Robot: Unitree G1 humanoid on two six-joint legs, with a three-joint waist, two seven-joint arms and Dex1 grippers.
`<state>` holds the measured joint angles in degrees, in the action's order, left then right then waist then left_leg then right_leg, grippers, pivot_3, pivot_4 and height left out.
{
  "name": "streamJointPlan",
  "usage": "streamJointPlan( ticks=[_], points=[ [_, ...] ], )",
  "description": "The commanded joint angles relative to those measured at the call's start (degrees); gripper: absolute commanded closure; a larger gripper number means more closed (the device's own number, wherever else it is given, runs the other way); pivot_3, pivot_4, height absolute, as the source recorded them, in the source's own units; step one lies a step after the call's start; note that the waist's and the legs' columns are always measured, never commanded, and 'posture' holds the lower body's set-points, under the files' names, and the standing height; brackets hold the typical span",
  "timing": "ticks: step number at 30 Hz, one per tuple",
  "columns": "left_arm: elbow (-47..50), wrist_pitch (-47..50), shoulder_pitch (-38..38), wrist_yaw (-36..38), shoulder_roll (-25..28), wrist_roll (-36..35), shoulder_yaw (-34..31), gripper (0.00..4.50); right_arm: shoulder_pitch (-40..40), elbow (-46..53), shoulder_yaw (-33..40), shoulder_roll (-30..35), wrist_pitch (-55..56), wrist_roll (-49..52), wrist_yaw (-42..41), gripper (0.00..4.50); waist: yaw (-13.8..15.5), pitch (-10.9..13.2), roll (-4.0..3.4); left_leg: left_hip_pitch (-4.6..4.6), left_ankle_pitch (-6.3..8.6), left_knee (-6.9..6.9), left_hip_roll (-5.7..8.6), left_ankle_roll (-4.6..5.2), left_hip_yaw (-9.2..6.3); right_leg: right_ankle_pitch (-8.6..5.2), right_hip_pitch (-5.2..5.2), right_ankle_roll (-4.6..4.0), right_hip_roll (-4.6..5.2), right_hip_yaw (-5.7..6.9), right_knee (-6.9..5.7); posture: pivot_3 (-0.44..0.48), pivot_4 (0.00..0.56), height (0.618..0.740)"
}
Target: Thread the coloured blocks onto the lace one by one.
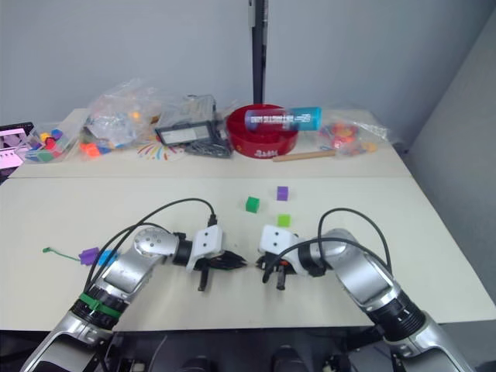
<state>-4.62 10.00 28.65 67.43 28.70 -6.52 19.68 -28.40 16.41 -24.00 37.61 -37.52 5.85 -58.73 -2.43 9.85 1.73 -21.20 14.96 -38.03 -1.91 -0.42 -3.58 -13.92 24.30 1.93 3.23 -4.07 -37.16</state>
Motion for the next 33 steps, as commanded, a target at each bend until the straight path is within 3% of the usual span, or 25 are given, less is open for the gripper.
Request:
streamJointPlan(
  ticks=[1, 4, 10, 17, 21, 33],
  points=[
    [1.1, -1.1, 1.0, -0.7, -0.7, 0.1, -0.3, 4.48, -0.6, 1.7, 0.1, 0.0, -0.3, 0.6, -0.6, 4.50, 0.0, 0.0, 0.00, 0.00, 0.00, 0.00, 0.00, 0.00, 0.00, 0.00, 0.00, 0.00, 0.00, 0.00, 0.00, 0.000, 0.150, 0.731],
    [1.1, -0.9, 1.0, -0.6, -0.7, 0.0, -0.4, 4.48, -0.4, 2.2, 0.4, -0.2, -0.5, 1.2, -0.9, 4.50, 0.0, 0.0, 0.00, 0.00, 0.00, 0.00, 0.00, 0.00, 0.00, 0.00, 0.00, 0.00, 0.00, 0.00, 0.00, 0.000, 0.150, 0.731],
    [1.3, -0.8, 0.1, -0.1, 0.5, -0.7, -1.4, 4.50, 1.7, 5.9, 6.1, -0.8, -3.6, 6.0, 0.5, 2.52, 0.1, 0.0, 0.00, 0.00, 0.00, 0.00, 0.00, 0.00, -0.01, 0.00, 0.00, 0.00, 0.00, 0.00, -0.01, 0.000, 0.150, 0.731],
    [2.7, 0.2, -2.0, 0.2, 3.5, -2.1, -3.6, 4.50, 5.8, 7.7, 20.3, -4.1, -10.2, 13.3, 8.9, 0.09, 0.0, 0.0, 0.00, 0.01, 0.00, 0.00, 0.03, 0.00, -0.03, 0.01, -0.03, 0.02, 0.03, 0.01, 0.00, 0.000, 0.150, 0.731],
    [4.0, 0.7, -3.7, 0.3, 5.2, -2.5, -4.8, 4.50, 8.5, 5.3, 23.6, -10.4, -7.4, 9.6, 20.5, 0.04, 0.0, 0.0, 0.00, 0.01, 0.00, 0.00, 0.01, 0.00, -0.03, 0.01, -0.02, 0.02, 0.02, 0.01, -0.01, 0.000, 0.150, 0.731],
    [5.6, 1.5, -5.0, 0.1, 6.6, -2.7, -5.5, 4.50, 11.7, -0.7, 21.7, -28.2, 3.5, -2.1, 47.2, 0.04, -0.1, 0.0, -0.02, 0.00, 0.00, 0.00, 0.02, 0.00, -0.02, 0.01, 0.00, 0.02, 0.03, 0.01, -0.02, 0.000, 0.150, 0.731]
  ],
)
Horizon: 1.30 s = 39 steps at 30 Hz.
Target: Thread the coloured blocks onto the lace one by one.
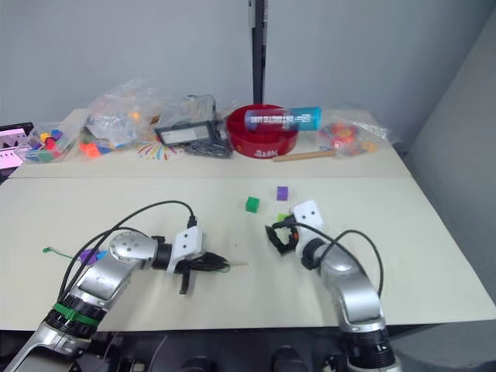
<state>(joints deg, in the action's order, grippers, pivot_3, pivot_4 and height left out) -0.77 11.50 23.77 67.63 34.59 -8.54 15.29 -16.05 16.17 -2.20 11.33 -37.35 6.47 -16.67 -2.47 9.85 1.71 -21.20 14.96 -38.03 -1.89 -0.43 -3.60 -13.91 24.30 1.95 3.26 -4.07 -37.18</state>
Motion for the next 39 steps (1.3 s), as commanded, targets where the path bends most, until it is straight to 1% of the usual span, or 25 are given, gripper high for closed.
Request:
streamJointPlan(
  ticks=[1, 7, 10, 14, 17, 20, 21, 24, 25, 28, 30, 35, 37, 39],
  points=[
    [1.7, 0.0, -0.1, -0.2, 0.7, -0.6, -1.1, 4.50, -0.6, -1.2, -0.1, -2.9, 4.1, -3.6, 6.8, 0.04, 0.0, 0.0, 0.00, 0.00, 0.00, 0.00, 0.00, 0.00, 0.00, 0.00, 0.00, 0.00, 0.00, 0.00, 0.00, 0.000, 0.150, 0.731],
    [1.8, -0.1, -0.1, -0.3, 0.9, -0.7, -1.2, 4.50, -1.2, -7.0, -0.5, -8.5, 7.1, -5.9, 13.2, 0.04, -0.1, 0.0, 0.00, 0.00, 0.00, 0.01, 0.00, 0.00, 0.00, 0.00, 0.01, 0.00, 0.00, -0.01, 0.00, 0.000, 0.150, 0.731],
    [1.7, 0.0, 0.0, -0.4, 0.8, -0.7, -1.2, 4.50, -2.9, -12.0, -0.5, -10.9, 9.5, -6.8, 16.0, 0.04, -0.2, 0.0, -0.01, 0.00, 0.00, 0.01, -0.01, 0.00, 0.00, 0.00, 0.02, -0.01, -0.01, -0.01, 0.00, 0.000, 0.150, 0.731],
    [1.7, 0.0, 0.0, -0.6, 0.8, -0.7, -1.2, 4.50, -4.1, -16.4, 0.2, -12.6, 10.9, -7.6, 18.9, 0.04, -0.2, 0.0, -0.01, 0.01, 0.00, 0.03, -0.01, 0.00, 0.00, 0.00, 0.02, -0.01, -0.01, 0.00, 0.00, 0.000, 0.150, 0.731],
    [1.8, 0.0, 0.0, -0.7, 0.9, -0.7, -1.2, 4.50, -4.2, -17.8, 0.6, -13.2, 11.0, -7.7, 19.9, 0.77, -0.2, 0.0, -0.02, 0.02, 0.00, 0.03, -0.01, 0.00, 0.00, 0.00, 0.01, -0.01, 0.00, -0.01, 0.00, 0.000, 0.150, 0.731],
    [1.8, 0.0, 0.0, -0.7, 1.0, -0.7, -1.2, 4.50, -3.7, -17.8, 0.6, -13.1, 10.9, -8.2, 20.4, 1.73, 0.0, 0.0, -0.02, 0.02, 0.00, 0.03, 0.00, 0.00, -0.01, 0.00, -0.01, -0.01, 0.01, 0.00, -0.01, 0.000, 0.150, 0.731],
    [1.7, -0.1, 0.1, -0.7, 1.1, -0.7, -1.3, 4.50, -3.4, -17.4, 0.5, -13.1, 10.7, -8.3, 20.4, 2.23, 0.1, 0.0, -0.02, 0.02, 0.00, 0.03, 0.01, 0.00, -0.01, 0.00, -0.02, -0.01, 0.02, 0.00, 0.00, 0.000, 0.150, 0.731],
    [1.4, -0.1, 0.1, -0.7, 1.2, -0.6, -1.3, 4.50, -2.1, -14.9, 0.0, -13.9, 10.8, -7.6, 20.0, 3.27, 0.1, 0.0, -0.02, 0.01, 0.00, 0.03, 0.03, 0.00, -0.01, 0.01, -0.03, 0.01, 0.04, 0.00, 0.02, 0.000, 0.150, 0.731],
    [1.3, -0.1, 0.2, -0.7, 1.2, -0.6, -1.3, 4.50, -1.8, -14.2, 0.1, -14.2, 10.9, -7.5, 20.3, 3.33, 0.1, 0.0, -0.02, 0.01, 0.00, 0.03, 0.02, 0.00, -0.01, 0.01, -0.03, 0.01, 0.04, 0.00, 0.02, 0.000, 0.150, 0.731],
    [1.0, -0.2, 0.3, -0.7, 1.2, -0.6, -1.3, 4.50, 0.3, -9.8, -0.1, -14.6, 9.1, -7.4, 20.6, 3.33, 0.0, 0.0, -0.02, 0.00, 0.00, 0.04, 0.02, 0.00, -0.01, 0.01, -0.01, 0.01, 0.04, 0.01, 0.02, 0.000, 0.150, 0.731],
    [1.0, -0.3, 0.3, -0.6, 1.2, -0.7, -1.3, 4.50, 3.1, -3.5, -1.2, -15.1, 6.0, -6.8, 19.9, 3.33, 0.0, 0.0, -0.02, -0.01, 0.00, 0.06, 0.02, 0.00, -0.02, 0.01, 0.01, 0.01, 0.03, 0.00, 0.02, 0.000, 0.150, 0.731],
    [0.4, -0.6, 0.7, -0.5, 1.1, -0.7, -1.3, 4.50, 15.5, 15.3, -8.2, -13.3, -3.9, -4.3, 15.5, 3.33, -0.1, 0.0, -0.03, -0.05, 0.00, 0.11, 0.01, 0.00, -0.05, 0.00, 0.05, 0.02, 0.03, 0.01, 0.03, 0.000, 0.150, 0.731],
    [0.1, -0.8, 1.0, -0.2, 1.1, -0.6, -1.2, 4.50, 18.6, 18.8, -10.0, -12.3, -7.0, -3.8, 14.8, 3.33, -0.4, 0.0, -0.03, -0.04, 0.00, 0.11, 0.00, 0.00, -0.03, 0.00, 0.05, 0.02, 0.01, 0.00, 0.05, 0.000, 0.150, 0.731],
    [-0.1, -0.9, 1.3, -0.1, 1.1, -0.6, -1.2, 4.50, 20.6, 19.7, -10.5, -12.1, -8.6, -3.5, 14.6, 3.33, -0.4, 0.0, -0.02, 0.03, 0.00, 0.11, -0.01, 0.00, -0.03, 0.00, 0.01, 0.01, -0.01, 0.00, 0.04, 0.000, 0.150, 0.731]
  ],
)
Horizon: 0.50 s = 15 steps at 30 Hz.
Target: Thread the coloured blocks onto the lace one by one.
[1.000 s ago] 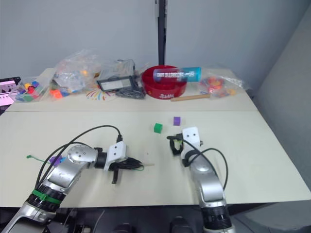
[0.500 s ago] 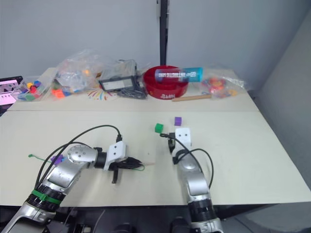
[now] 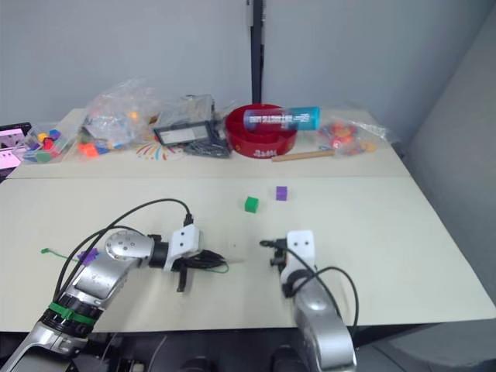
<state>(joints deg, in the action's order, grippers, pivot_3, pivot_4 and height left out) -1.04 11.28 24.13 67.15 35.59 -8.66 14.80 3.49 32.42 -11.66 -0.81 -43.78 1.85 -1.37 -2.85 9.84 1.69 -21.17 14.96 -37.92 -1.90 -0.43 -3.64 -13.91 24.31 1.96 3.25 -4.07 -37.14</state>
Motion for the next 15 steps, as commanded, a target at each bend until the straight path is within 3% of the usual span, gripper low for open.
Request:
streamJointPlan(
  ticks=[1, 7, 9, 15],
  points=[
    [0.1, -0.7, 1.1, 0.5, 0.0, -0.5, -0.6, 4.50, 2.1, 2.9, -0.9, 0.1, -2.5, 1.4, -0.8, 3.33, 0.1, 0.0, 0.00, 0.01, -0.01, 0.00, 0.00, -0.01, 0.01, 0.01, -0.01, -0.01, 0.00, 0.00, 0.00, 0.000, 0.150, 0.731],
    [-0.1, -0.8, 1.2, 0.9, 0.0, -0.5, -0.6, 4.50, 3.1, -0.5, 1.4, -2.5, -2.8, 4.5, -1.6, 3.33, 0.1, 0.0, 0.06, 0.03, -0.01, 0.00, -0.01, -0.03, 0.00, 0.00, -0.05, 0.00, -0.02, 0.00, 0.04, 0.000, 0.150, 0.731],
    [0.0, -0.9, 1.1, 0.8, 0.1, -0.3, -0.6, 4.50, 2.9, 0.2, 2.4, -2.9, -2.9, 6.0, -2.6, 2.29, 0.1, 0.0, 0.07, 0.04, -0.02, 0.00, -0.03, -0.03, 0.00, 0.00, -0.05, 0.00, -0.02, 0.00, 0.03, 0.000, 0.150, 0.731],
    [0.0, -0.9, 0.9, 0.5, 0.2, -0.4, -0.9, 4.50, -2.0, 7.6, 7.7, 3.2, -5.7, 11.8, -8.7, 0.28, 0.3, 0.0, 0.05, 0.02, -0.02, 0.00, -0.01, -0.03, 0.00, 0.00, -0.05, 0.00, -0.01, 0.00, 0.03, 0.000, 0.150, 0.731]
  ],
)
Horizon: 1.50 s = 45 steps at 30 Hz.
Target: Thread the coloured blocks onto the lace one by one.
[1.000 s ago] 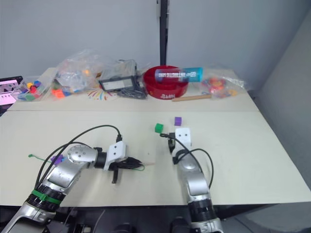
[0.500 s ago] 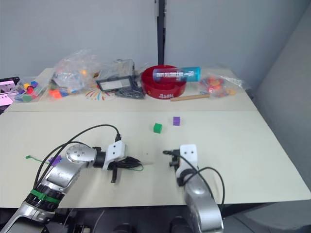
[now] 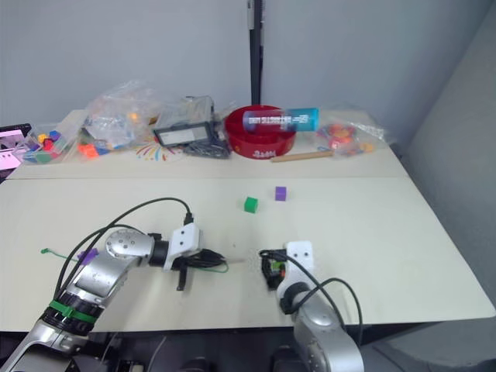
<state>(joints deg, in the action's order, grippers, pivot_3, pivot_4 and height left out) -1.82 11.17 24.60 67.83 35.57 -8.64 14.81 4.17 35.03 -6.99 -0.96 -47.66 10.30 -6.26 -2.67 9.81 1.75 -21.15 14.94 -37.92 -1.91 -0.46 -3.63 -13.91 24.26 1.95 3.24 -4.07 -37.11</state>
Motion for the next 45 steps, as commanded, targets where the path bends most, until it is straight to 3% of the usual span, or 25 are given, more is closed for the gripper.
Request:
streamJointPlan(
  ticks=[1, 7, 9, 13, 15, 20, 27, 28, 36, 45],
  points=[
    [0.8, -0.8, 0.4, -0.2, 0.2, -0.4, -1.0, 4.50, -3.7, 6.2, 3.8, 4.9, -2.5, 4.8, -5.3, 0.02, 0.1, 0.0, -0.02, -0.02, 0.00, 0.00, 0.02, -0.01, 0.01, 0.00, 0.01, 0.00, 0.02, 0.00, 0.01, 0.000, 0.150, 0.731],
    [0.6, -0.9, 0.4, -0.4, 0.1, -0.5, -1.1, 4.50, -9.9, 9.4, 8.7, 24.5, -6.1, 18.4, -25.9, 0.02, 0.1, 0.0, -0.01, -0.04, 0.00, 0.00, 0.03, 0.01, -0.01, -0.01, 0.00, 0.03, 0.01, 0.02, 0.05, 0.000, 0.150, 0.731],
    [0.6, -1.0, 0.3, -0.4, 0.1, -0.5, -1.1, 4.50, -13.1, 6.2, 8.6, 33.0, -3.7, 22.3, -37.3, 0.02, 0.1, 0.0, -0.03, -0.03, 0.01, 0.00, 0.02, 0.02, -0.01, -0.01, -0.04, 0.02, 0.01, 0.03, 0.07, 0.000, 0.150, 0.731],
    [1.0, -1.1, -0.3, -0.4, 0.2, -0.4, -1.0, 4.50, -20.0, -5.6, 3.5, 43.2, 5.8, 19.1, -51.2, 0.02, 0.0, 0.0, -0.01, 0.02, 0.01, -0.01, 0.03, 0.02, 0.02, -0.01, -0.10, 0.03, 0.00, 0.02, 0.10, 0.000, 0.150, 0.731],
    [1.5, -0.9, -0.6, -0.4, 0.5, -0.6, -1.2, 4.50, -24.4, -15.9, -2.9, 46.9, 18.0, 11.1, -59.1, 0.02, 0.0, 0.0, -0.02, 0.01, 0.01, -0.01, 0.02, 0.02, 0.03, -0.01, -0.09, 0.03, -0.01, 0.01, 0.10, 0.000, 0.150, 0.731],
    [2.8, -0.5, -1.6, -0.7, 0.9, -0.7, -1.6, 4.50, -31.9, -34.5, -10.6, 46.6, 35.1, 2.3, -68.6, 0.02, 0.2, 0.0, -0.01, -0.02, 0.01, -0.01, 0.03, 0.03, 0.09, -0.01, -0.03, 0.04, 0.03, 0.00, 0.13, 0.000, 0.150, 0.731],
    [6.7, 1.3, -3.5, -1.4, 1.6, -1.5, -2.3, 4.50, -37.9, -50.2, -12.8, 41.8, 44.4, -2.4, -72.2, 0.02, 0.2, 0.1, -0.02, -0.03, 0.01, -0.02, 0.04, 0.03, 0.10, 0.01, -0.02, 0.04, 0.07, -0.01, 0.11, 0.000, 0.150, 0.731],
    [7.0, 1.5, -3.6, -1.5, 1.6, -1.6, -2.3, 4.50, -38.2, -51.3, -12.7, 41.3, 44.8, -2.7, -72.4, 0.54, 0.2, 0.1, -0.02, -0.02, 0.01, -0.02, 0.03, 0.03, 0.10, 0.01, -0.02, 0.03, 0.07, -0.01, 0.09, 0.000, 0.150, 0.731],
    [10.2, 4.4, -2.9, -1.6, 1.0, -2.1, -1.5, 4.50, -37.4, -52.3, -11.8, 38.8, 43.5, -3.5, -71.0, 3.18, 0.1, 0.0, -0.02, 0.04, 0.01, -0.02, 0.02, 0.02, 0.09, 0.01, -0.06, 0.02, 0.05, -0.02, 0.03, 0.000, 0.150, 0.731],
    [11.0, 7.7, 0.0, -3.9, -1.9, 0.7, 2.9, 4.50, -32.9, -40.1, -12.7, 37.6, 32.5, -4.6, -65.3, 3.19, -0.2, 0.0, -0.02, 0.08, 0.01, -0.03, 0.01, 0.02, 0.08, 0.02, -0.07, 0.01, 0.00, -0.04, -0.02, 0.000, 0.150, 0.731]
  ],
)
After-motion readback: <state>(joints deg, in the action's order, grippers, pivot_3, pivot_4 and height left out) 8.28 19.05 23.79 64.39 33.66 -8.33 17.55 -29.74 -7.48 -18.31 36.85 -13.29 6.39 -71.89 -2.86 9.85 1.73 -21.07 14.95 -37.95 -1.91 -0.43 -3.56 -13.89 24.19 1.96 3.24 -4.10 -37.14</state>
